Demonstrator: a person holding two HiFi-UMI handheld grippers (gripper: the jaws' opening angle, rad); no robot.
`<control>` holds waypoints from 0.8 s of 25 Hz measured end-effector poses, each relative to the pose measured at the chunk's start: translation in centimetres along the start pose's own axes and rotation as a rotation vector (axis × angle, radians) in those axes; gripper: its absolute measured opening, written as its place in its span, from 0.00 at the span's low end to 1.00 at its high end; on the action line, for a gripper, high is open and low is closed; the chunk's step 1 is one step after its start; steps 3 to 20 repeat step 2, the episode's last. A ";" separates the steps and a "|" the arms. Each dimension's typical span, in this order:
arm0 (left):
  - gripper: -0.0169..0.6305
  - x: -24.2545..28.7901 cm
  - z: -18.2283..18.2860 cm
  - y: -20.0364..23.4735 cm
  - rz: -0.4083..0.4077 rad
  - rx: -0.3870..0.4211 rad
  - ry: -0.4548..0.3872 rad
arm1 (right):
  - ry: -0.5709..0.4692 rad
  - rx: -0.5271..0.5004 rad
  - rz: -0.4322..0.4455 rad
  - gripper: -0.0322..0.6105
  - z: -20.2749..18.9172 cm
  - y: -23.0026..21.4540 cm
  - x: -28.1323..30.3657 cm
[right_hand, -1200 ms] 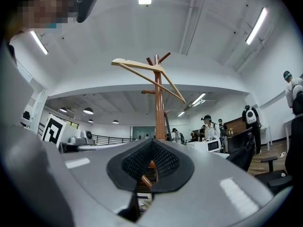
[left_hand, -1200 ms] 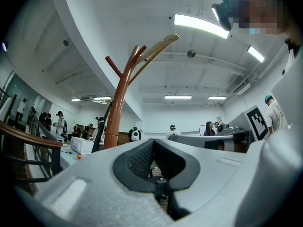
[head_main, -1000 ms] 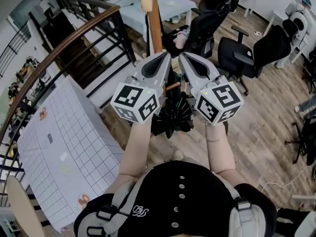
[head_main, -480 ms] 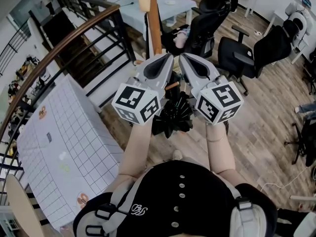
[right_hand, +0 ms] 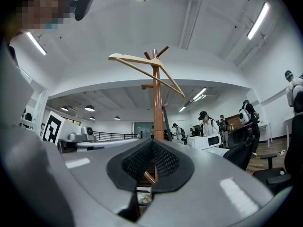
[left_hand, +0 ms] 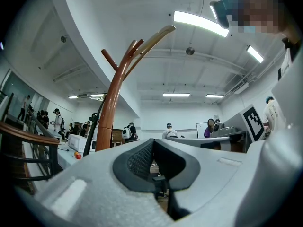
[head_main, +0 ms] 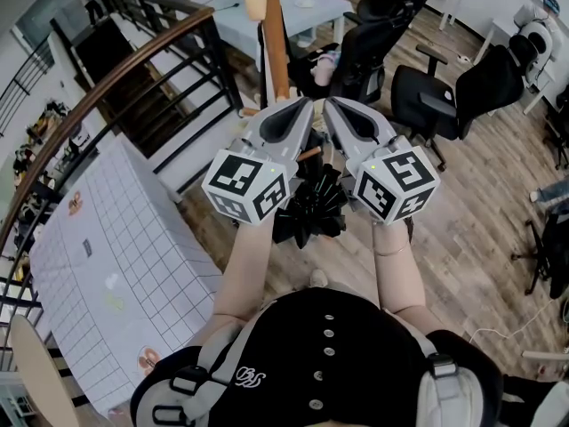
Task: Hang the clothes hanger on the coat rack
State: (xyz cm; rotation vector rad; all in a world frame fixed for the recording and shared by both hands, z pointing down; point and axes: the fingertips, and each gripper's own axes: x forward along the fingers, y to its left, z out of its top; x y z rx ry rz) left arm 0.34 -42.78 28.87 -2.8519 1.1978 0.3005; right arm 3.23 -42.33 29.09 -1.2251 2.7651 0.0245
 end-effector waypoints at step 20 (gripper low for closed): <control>0.02 0.0 0.0 0.0 0.001 0.002 0.002 | 0.005 0.001 0.004 0.05 -0.1 0.1 0.1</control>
